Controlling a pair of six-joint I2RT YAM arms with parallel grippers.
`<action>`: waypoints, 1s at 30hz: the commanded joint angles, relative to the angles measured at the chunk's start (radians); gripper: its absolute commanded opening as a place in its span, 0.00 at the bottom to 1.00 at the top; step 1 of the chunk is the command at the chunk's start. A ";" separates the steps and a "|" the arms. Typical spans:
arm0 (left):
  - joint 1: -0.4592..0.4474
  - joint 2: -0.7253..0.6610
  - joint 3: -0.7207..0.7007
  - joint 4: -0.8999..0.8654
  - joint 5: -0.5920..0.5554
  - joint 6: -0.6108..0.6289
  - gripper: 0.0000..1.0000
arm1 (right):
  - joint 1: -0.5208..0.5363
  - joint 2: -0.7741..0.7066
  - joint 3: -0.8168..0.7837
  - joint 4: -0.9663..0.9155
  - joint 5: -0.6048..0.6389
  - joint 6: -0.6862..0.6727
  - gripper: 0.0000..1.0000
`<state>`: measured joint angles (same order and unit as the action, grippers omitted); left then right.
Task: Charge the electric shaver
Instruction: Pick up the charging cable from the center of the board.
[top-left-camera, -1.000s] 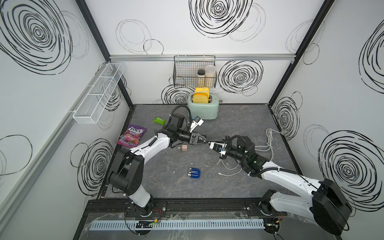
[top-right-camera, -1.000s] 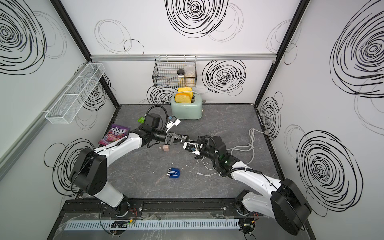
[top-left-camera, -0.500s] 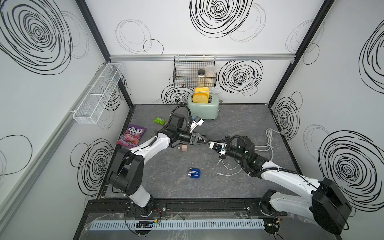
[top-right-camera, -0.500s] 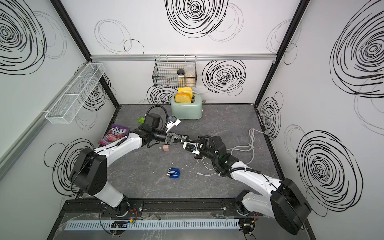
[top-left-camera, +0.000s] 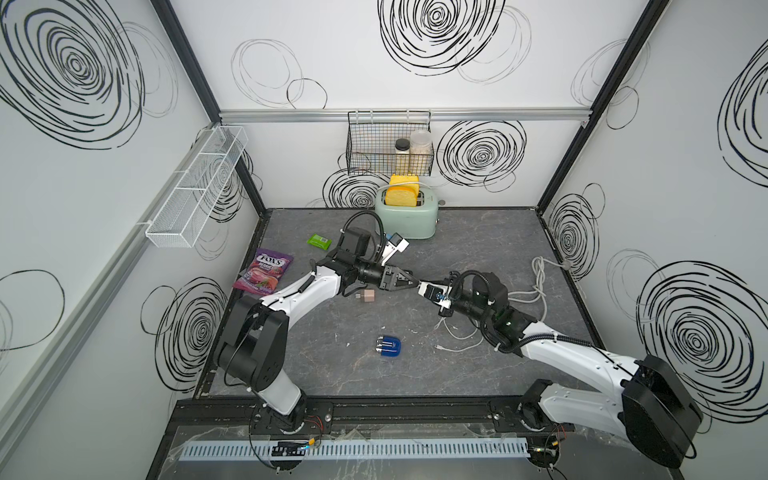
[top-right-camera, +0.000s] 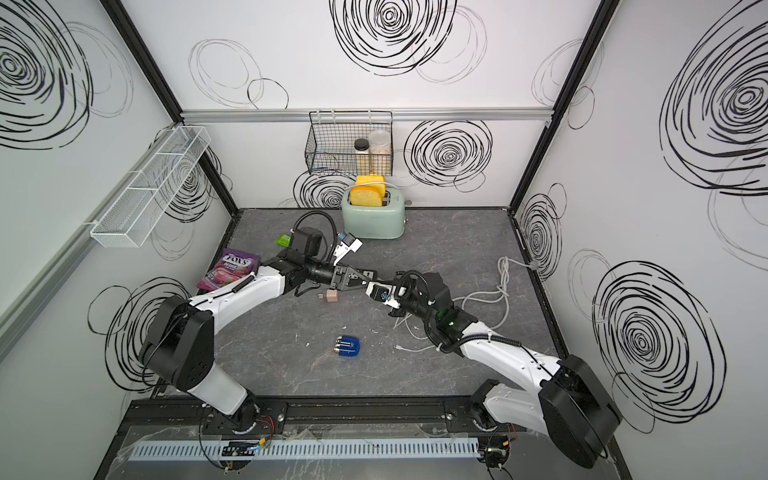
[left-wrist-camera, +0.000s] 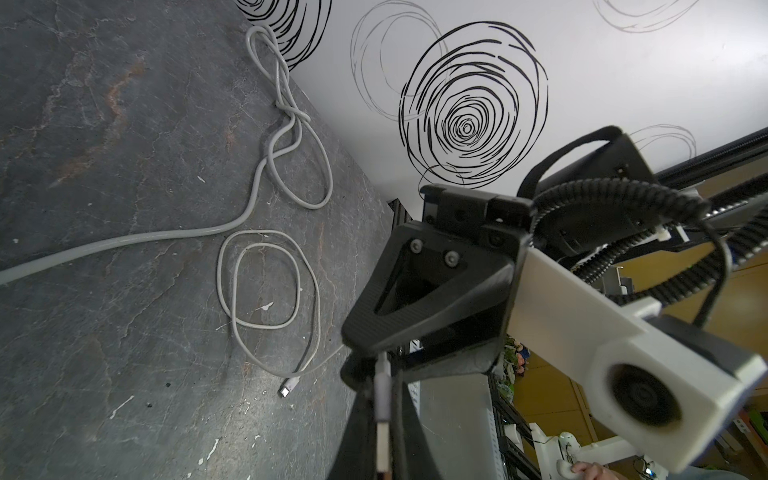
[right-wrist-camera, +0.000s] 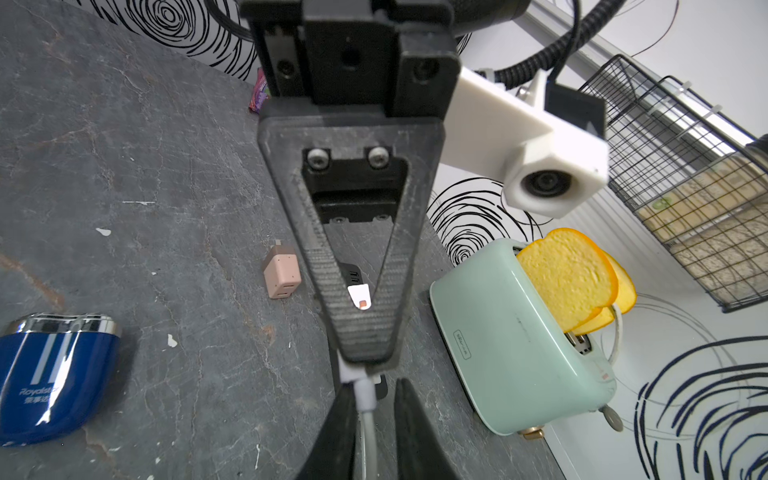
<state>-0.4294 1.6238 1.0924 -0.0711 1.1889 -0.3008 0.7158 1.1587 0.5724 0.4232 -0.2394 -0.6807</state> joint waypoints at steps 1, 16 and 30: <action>-0.012 0.001 0.023 0.023 0.022 0.023 0.00 | -0.002 0.005 0.017 0.005 0.013 -0.001 0.18; -0.012 0.007 0.015 0.026 0.015 0.026 0.00 | -0.003 -0.038 -0.023 0.037 -0.016 0.021 0.16; -0.010 0.010 0.016 0.030 0.012 0.022 0.00 | 0.001 -0.032 -0.029 0.035 -0.056 0.009 0.11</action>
<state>-0.4358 1.6245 1.0924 -0.0586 1.1893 -0.2993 0.7158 1.1286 0.5495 0.4267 -0.2638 -0.6628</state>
